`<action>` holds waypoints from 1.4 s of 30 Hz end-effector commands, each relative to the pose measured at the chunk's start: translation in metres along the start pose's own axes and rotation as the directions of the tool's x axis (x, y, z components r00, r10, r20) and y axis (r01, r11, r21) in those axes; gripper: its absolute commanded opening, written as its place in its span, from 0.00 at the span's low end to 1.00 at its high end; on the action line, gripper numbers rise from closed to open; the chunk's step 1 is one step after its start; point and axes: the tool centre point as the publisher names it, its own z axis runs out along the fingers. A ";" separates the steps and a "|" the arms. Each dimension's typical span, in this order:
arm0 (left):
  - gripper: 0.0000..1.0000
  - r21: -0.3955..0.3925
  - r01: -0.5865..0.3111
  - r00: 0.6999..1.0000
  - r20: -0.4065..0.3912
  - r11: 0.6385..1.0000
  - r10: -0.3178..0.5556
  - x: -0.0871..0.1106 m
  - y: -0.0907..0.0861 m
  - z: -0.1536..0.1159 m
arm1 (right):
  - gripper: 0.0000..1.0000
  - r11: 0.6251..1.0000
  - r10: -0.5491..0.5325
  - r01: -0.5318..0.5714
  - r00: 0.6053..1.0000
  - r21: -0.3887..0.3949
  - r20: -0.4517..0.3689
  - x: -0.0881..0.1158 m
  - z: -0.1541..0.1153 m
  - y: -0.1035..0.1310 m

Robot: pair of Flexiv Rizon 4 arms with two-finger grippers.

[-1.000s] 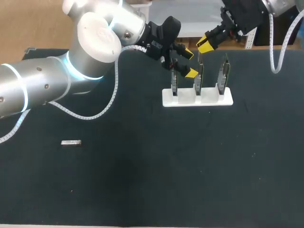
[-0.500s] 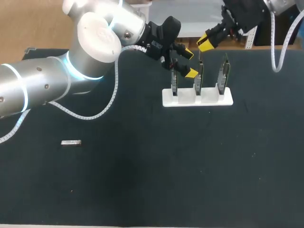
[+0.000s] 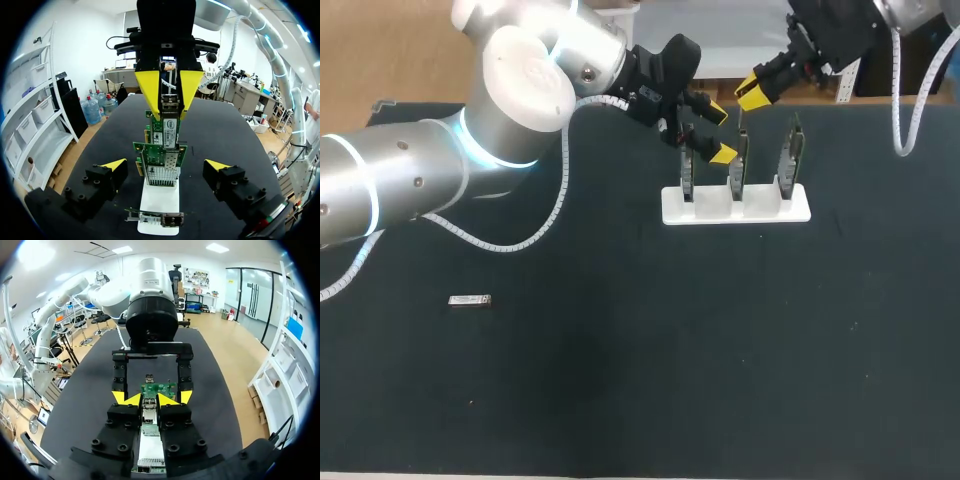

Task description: Pick up the optical module with the left hand, and insert it into the network port with the right hand.

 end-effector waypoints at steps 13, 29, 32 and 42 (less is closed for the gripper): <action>1.00 -0.001 0.002 1.000 -0.004 1.000 -0.002 -0.001 -0.001 -0.001 | 0.00 1.000 -0.021 0.021 1.000 0.010 -0.005 -0.001 -0.001 0.007; 1.00 -0.001 0.002 1.000 -0.004 1.000 -0.002 -0.001 -0.001 -0.001 | 0.00 1.000 -0.002 0.002 1.000 0.018 0.000 0.004 0.003 0.007; 1.00 -0.001 0.002 1.000 -0.004 1.000 -0.002 -0.001 -0.001 -0.001 | 0.00 1.000 -0.009 0.009 1.000 0.027 0.002 0.002 0.002 0.007; 1.00 -0.001 0.002 1.000 -0.004 1.000 -0.002 -0.001 -0.001 -0.001 | 0.00 0.999 -0.024 0.024 1.000 0.045 -0.002 -0.002 -0.002 0.006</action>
